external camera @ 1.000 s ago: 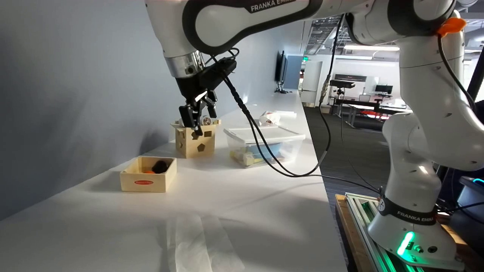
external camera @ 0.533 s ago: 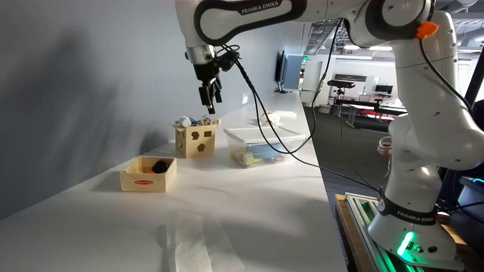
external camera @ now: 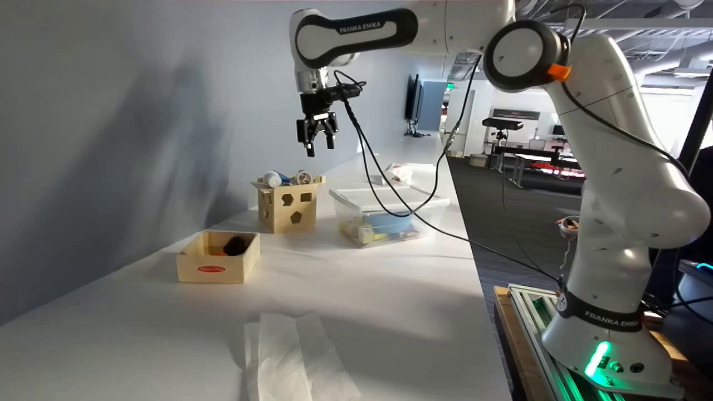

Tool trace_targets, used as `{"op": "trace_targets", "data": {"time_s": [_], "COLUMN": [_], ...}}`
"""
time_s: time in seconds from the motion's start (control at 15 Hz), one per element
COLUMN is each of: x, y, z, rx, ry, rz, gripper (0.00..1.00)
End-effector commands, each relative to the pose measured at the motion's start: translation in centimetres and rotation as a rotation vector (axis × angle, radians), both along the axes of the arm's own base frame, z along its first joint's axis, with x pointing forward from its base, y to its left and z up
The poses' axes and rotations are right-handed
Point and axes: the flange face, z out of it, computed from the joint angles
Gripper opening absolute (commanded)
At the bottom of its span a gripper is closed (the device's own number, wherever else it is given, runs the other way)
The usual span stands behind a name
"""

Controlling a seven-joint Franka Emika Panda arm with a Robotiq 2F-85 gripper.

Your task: Place three cotton balls into the small crate

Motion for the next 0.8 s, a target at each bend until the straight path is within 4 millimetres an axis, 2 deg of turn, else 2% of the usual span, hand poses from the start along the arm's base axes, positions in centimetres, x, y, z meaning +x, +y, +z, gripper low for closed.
{"op": "trace_targets", "data": {"time_s": [0.0,0.2,0.47,0.53,0.73], "x": [2.6,3.8,4.4,3.9,3.9], "y": [0.4,0.0,-2.4,-1.2,-1.6], "z": [-1.3,-1.5,-0.5,-1.2,-1.2], "rx": [0.058,0.080,0.056,0.040,0.037], "ry": [-0.076,-0.147,-0.273,-0.214,-0.219], "rz": [-0.172,-0.304,-0.466,-0.389,-0.396], "gripper": [1.00,1.00,1.00,1.00,1.00]}}
